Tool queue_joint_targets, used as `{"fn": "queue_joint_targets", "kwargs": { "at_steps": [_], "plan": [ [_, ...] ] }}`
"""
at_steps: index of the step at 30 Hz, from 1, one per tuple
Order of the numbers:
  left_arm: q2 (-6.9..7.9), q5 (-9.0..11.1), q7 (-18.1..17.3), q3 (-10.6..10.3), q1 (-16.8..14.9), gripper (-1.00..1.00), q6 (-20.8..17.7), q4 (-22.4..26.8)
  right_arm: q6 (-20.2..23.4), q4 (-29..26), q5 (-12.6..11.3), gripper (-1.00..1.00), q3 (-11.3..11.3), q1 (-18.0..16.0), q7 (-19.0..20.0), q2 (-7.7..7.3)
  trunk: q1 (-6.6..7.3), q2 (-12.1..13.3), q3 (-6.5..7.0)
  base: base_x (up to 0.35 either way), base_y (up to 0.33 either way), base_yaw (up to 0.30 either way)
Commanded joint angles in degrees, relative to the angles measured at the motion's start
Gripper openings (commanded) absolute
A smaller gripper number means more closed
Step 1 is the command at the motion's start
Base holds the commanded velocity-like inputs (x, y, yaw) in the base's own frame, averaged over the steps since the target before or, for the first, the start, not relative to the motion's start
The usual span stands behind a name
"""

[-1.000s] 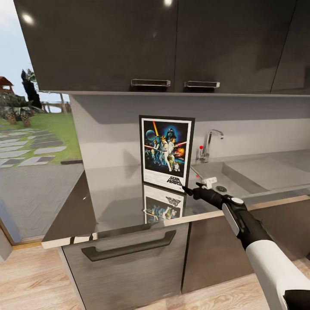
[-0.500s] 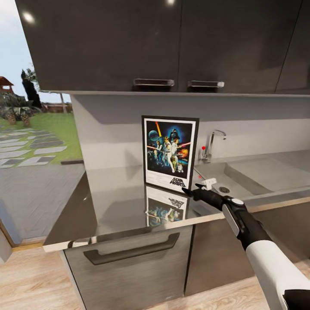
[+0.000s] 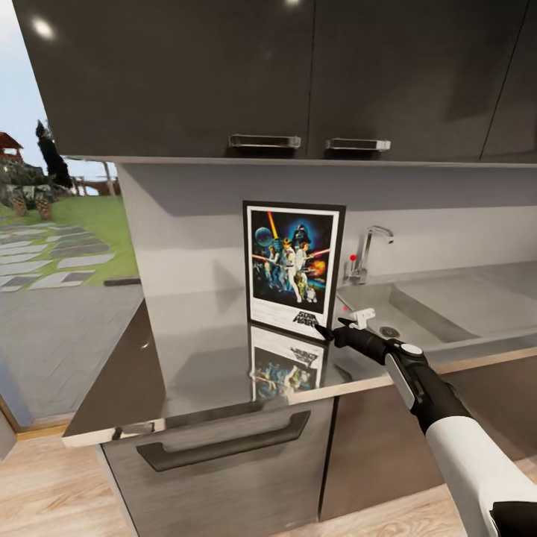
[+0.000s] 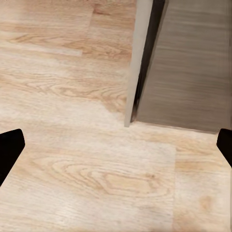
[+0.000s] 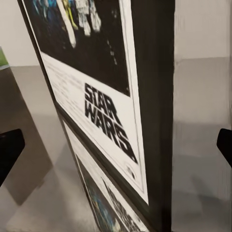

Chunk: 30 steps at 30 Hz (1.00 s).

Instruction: Pick up the poster from the kitchen countertop and hang it on one of the wall nails in the kitchen.

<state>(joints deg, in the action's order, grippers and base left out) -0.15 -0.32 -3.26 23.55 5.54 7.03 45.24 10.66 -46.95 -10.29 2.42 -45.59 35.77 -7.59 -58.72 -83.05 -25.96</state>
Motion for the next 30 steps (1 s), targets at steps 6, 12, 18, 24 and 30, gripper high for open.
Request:
{"fn": "queue_joint_targets", "kwargs": {
  "at_steps": [6, 12, 18, 24, 30],
  "plan": [
    [-0.03, 0.0, -0.3, 0.9, 0.0, 1.00, 0.1, 0.1, 0.5, -0.1, -0.6, 1.00, 0.1, 0.0, 0.0, -0.06, -0.01, 0.0, -0.05, 0.033, -0.020, 0.000],
    [-0.03, 0.0, -0.3, 1.1, 0.0, 1.00, 0.1, 0.1, 0.5, -0.1, -0.6, 1.00, 0.1, 0.0, 0.0, -0.13, -0.01, 0.0, -0.05, 0.005, -0.003, 0.000],
    [-0.03, 0.0, -0.3, 1.1, 0.0, 1.00, 0.1, 0.1, 0.5, -0.1, -0.6, 1.00, 0.1, 0.0, 0.0, -0.14, -0.01, 0.0, -0.05, 0.000, 0.000, 0.000],
    [-0.03, 0.0, -0.3, 1.1, 0.0, 1.00, 0.1, 0.1, 0.5, -0.1, -0.6, 1.00, 0.1, 0.0, 0.0, -0.14, -0.01, 0.0, -0.05, 0.015, 0.000, 0.000],
    [-0.03, 0.0, -0.3, 1.2, 0.0, 1.00, 0.1, 0.1, 0.6, -0.1, -0.6, 1.00, 0.1, 0.0, 0.0, -0.14, -0.01, 0.0, -0.05, 0.034, 0.000, 0.000]
  ]
}}
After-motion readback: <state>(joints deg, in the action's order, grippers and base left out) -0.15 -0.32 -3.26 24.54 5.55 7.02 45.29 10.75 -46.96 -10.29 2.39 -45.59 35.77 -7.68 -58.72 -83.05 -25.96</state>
